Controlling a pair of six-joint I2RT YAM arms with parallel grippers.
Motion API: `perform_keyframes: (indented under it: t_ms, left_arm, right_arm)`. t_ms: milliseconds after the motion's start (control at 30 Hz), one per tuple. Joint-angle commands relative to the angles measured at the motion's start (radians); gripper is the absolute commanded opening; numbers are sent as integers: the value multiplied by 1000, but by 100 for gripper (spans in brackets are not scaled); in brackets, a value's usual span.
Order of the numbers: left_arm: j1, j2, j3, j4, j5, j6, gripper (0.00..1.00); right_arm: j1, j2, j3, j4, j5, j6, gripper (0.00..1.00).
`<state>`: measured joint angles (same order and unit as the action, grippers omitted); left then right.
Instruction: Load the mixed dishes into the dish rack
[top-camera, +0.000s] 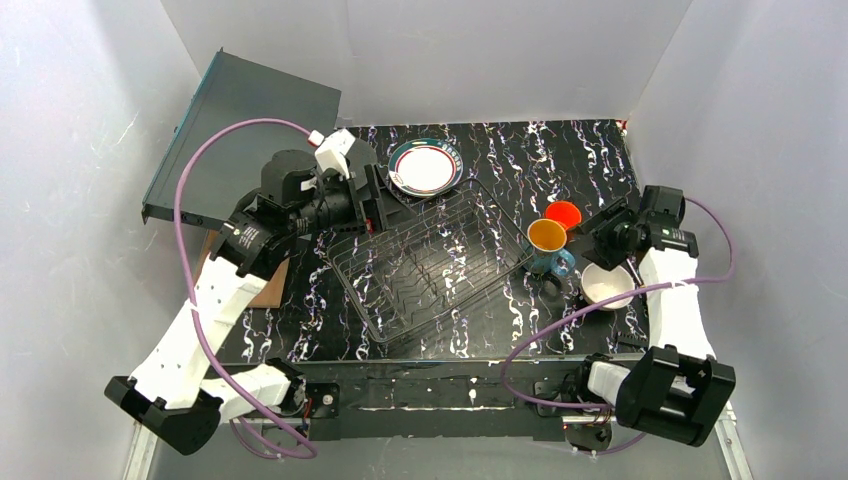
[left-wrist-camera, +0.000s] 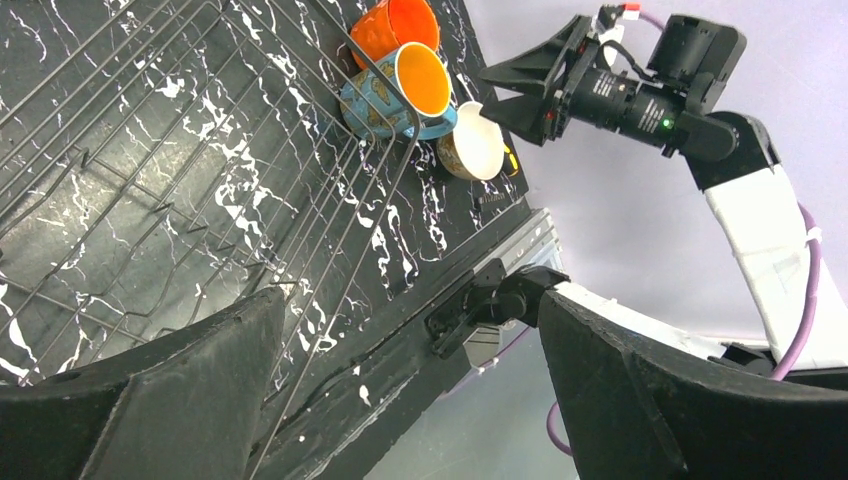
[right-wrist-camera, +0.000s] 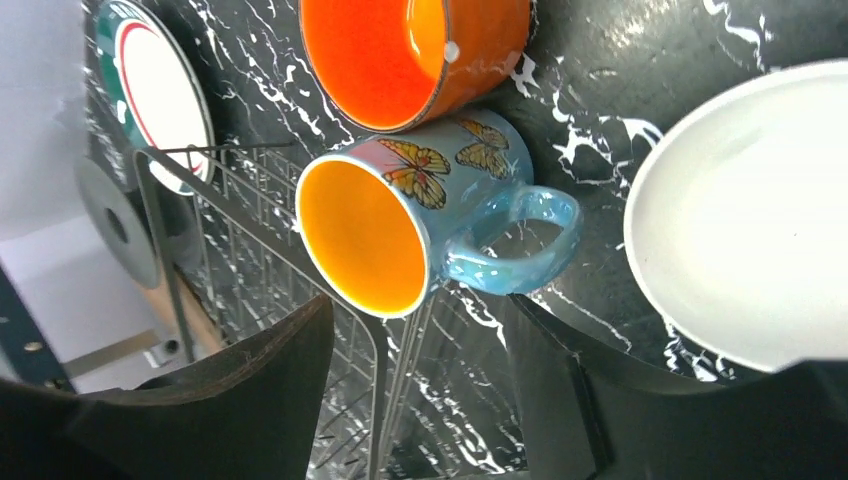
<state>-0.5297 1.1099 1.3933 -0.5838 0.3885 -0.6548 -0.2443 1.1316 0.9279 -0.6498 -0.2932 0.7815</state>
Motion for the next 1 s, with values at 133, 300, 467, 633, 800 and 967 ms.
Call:
perform_keyframes:
  t_ms: [133,300,467,633,800,967]
  left_arm:
    - [-13,3,6,3,47,10,98]
    - [-25,-24,0,1,49,-1,98]
    - [-32,-60,-38,-6,43,-4,98]
    - [-35,-70,-54,-24,51,0,98]
    - [-38,-76,-67,-38,52,10,98]
    - [-45,-63,-92,-39,54,4,98]
  right_arm:
    - [174,166,241,-77,235,-240,71]
    - [228,296,348,-149,373,-272,63]
    - [311,368,363,-140,459,-301,60]
    - [354,385,314,-92,488,-316,59]
    - [358,373,254,-31,562,-341,54]
    - [374,378,221,1,584,-342,47]
